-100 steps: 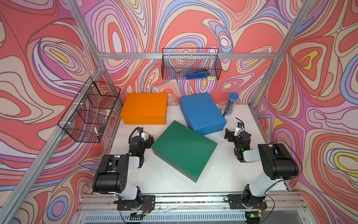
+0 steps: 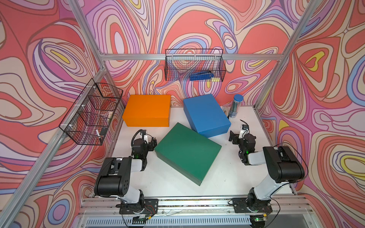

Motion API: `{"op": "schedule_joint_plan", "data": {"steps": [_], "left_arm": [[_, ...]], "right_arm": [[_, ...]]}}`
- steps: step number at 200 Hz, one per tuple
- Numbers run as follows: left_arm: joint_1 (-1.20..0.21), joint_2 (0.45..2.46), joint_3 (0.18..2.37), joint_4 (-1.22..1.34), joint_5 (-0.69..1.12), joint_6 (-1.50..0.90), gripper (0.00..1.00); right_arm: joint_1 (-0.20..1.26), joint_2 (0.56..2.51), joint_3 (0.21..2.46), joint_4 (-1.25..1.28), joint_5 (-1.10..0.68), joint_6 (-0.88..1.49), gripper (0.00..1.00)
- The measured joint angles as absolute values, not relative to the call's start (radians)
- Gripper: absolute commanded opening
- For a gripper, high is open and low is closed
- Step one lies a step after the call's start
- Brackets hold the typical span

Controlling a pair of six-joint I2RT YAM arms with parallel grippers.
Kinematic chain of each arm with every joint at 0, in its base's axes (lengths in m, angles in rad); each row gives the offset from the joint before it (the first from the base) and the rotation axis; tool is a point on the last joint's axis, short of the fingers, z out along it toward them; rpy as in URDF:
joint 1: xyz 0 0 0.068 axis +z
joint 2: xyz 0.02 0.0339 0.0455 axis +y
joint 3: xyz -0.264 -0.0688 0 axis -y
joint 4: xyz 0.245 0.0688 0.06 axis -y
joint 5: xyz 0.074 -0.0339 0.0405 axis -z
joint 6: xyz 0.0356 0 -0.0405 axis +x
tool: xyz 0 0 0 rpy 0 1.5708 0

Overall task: Stack the shoeboxes
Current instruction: Adjust the shoebox at the center of the board.

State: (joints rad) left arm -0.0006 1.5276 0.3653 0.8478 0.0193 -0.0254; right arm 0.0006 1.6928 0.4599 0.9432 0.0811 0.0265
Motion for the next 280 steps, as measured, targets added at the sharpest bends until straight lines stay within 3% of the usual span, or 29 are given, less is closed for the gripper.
{"op": "schedule_joint_plan", "data": {"steps": [114,141,171,202,241,280], "left_arm": [[0.0,1.526,0.365,0.846,0.007,-0.027,0.98],[0.0,1.401,0.357,0.769,-0.045,-0.039,1.0],[0.0,1.129,0.369,0.649,-0.09,-0.038,1.0],[0.001,0.92,0.582,0.232,-0.035,-0.043,1.0],[-0.002,0.915,1.019,-0.292,0.086,-0.125,1.0],[-0.02,0.993,1.1,-0.583,0.262,-0.135,0.95]], "right_arm": [[0.001,1.686,0.46,0.933,0.121,0.044,0.98],[0.001,1.564,0.411,0.899,0.185,0.066,0.98],[0.001,1.313,0.498,0.593,0.245,0.121,0.98],[0.001,1.224,0.81,0.105,0.217,0.231,0.98],[0.001,1.218,1.042,-0.369,-0.066,0.336,0.94],[0.002,1.216,1.051,-0.633,-0.342,0.425,0.94]]}}
